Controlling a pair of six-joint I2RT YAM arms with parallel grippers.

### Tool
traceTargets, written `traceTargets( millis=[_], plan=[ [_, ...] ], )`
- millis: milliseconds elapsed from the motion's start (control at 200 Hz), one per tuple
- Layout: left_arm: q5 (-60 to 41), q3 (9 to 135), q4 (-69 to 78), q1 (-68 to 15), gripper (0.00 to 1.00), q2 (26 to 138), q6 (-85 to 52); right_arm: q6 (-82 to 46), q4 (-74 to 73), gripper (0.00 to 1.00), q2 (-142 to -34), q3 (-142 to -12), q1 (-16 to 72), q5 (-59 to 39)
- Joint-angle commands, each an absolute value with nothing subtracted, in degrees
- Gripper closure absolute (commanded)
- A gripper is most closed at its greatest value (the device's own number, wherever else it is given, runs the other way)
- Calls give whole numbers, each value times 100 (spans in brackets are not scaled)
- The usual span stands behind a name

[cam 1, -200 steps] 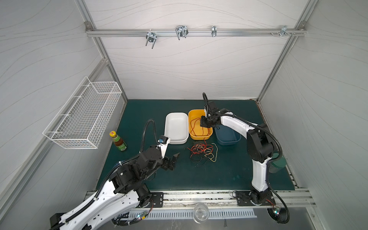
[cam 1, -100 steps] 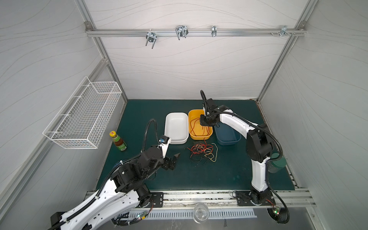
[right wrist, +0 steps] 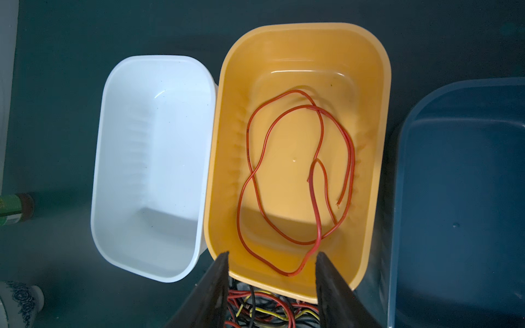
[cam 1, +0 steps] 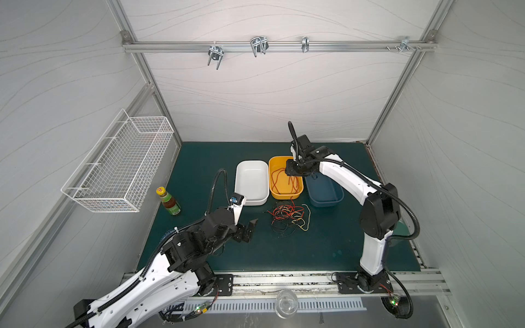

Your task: Untangle the cables

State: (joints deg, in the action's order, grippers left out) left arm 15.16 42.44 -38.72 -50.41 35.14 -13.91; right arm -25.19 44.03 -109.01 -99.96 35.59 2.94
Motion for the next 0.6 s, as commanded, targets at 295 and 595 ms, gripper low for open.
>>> traceTargets(
  millis=[295, 595],
  plan=[
    [1397, 4438, -3777, -5055, 1, 3677, -1389, -2411, 4442, 75, -10069, -9081, 3612, 294],
    [1269, 4448, -3763, -5058, 1, 3823, -1402, -2753, 3643, 59, -8560, -7156, 3759, -24]
  ],
)
